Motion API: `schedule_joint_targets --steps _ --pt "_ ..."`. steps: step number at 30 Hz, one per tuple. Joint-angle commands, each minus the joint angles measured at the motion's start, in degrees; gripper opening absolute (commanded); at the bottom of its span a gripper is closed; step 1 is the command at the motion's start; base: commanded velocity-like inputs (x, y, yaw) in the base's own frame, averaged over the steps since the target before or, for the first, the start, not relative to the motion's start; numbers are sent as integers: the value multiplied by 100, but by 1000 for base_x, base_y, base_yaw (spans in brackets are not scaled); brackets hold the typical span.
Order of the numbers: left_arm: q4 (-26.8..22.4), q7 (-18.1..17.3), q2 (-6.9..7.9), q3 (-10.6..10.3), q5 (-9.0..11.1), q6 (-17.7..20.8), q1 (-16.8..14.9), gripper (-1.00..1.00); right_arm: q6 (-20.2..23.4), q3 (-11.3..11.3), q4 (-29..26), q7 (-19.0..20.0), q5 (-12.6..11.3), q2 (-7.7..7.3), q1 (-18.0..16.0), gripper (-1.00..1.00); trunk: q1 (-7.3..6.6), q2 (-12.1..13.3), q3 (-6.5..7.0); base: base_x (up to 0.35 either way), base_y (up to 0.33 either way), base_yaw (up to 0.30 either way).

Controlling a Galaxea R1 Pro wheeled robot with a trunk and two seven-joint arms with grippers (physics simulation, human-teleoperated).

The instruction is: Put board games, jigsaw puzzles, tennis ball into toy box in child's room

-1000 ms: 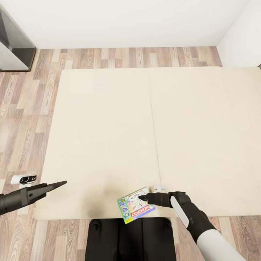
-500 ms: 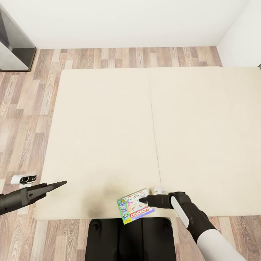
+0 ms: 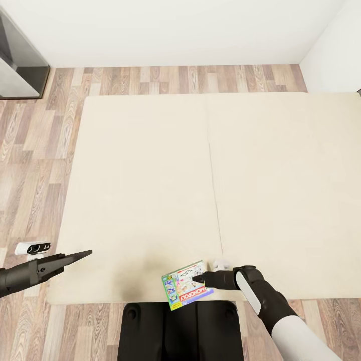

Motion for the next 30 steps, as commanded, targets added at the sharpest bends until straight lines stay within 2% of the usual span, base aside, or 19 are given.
schedule_joint_targets --steps 1,30 --pt "-2 -20 2 0 -1 61 -1 100 18 13 -3 15 8 -5 -2 100 3 -9 -6 0 0 0" --pt "-2 -20 2 0 -1 62 -1 100 22 21 8 44 12 -5 -4 100 3 -9 -6 0 9 0"
